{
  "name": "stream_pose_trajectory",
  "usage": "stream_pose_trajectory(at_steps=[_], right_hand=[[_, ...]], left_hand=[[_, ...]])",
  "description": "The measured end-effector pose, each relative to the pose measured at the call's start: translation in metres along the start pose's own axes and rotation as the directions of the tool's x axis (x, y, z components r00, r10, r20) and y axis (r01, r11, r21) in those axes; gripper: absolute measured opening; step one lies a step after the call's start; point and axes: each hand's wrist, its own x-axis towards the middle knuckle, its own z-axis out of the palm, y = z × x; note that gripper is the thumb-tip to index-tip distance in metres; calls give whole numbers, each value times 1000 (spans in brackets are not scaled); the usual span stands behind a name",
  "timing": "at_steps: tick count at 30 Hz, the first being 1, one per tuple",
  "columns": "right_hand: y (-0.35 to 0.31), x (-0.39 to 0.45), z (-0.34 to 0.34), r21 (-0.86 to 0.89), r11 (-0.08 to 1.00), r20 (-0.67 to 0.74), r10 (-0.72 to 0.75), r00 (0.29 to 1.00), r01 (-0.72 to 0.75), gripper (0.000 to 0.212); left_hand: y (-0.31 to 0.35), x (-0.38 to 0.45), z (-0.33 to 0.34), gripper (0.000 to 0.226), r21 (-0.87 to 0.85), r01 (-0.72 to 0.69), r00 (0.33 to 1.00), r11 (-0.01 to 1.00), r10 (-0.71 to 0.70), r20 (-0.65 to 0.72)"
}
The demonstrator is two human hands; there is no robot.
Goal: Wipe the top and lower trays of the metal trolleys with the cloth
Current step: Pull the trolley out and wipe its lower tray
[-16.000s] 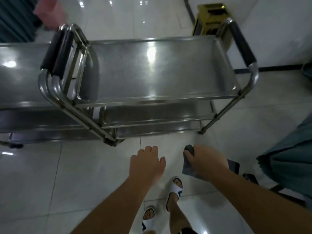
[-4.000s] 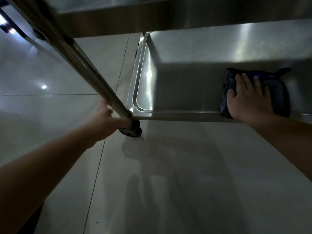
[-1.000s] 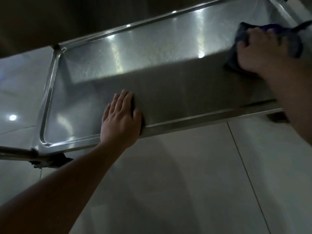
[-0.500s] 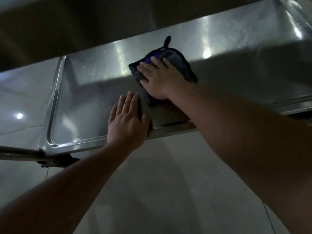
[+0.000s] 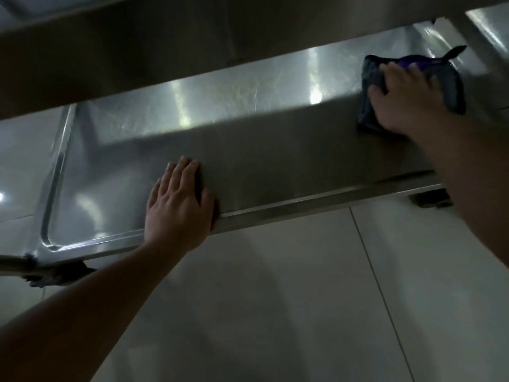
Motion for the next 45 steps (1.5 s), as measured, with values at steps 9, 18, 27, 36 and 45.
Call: stream_pose_trajectory(at_steps=[9,18,27,36,45], right_hand=[[-26,-105,26,-20,995,34,-98,995,99,78],[-89,-150,44,-37,883,92,-464,881,469,65],[56,-104,4,-22,990,17,137,990,-137,70],[-24,-145,25,5,985,10,175,985,-175,70],[-92,-148,39,-73,825,132,-549,826,560,67]], left_hand=[[4,0,-1,73,-2,-7,1000,1000,7,9],[3,0,-2,72,9,-11,1000,1000,11,4],[-2,0,0,73,-3,-17,1000,1000,17,-4],[0,2,8,75,20,-3,999,1000,4,-39],[-10,3,8,76,33,-40,999,999,41,-24]])
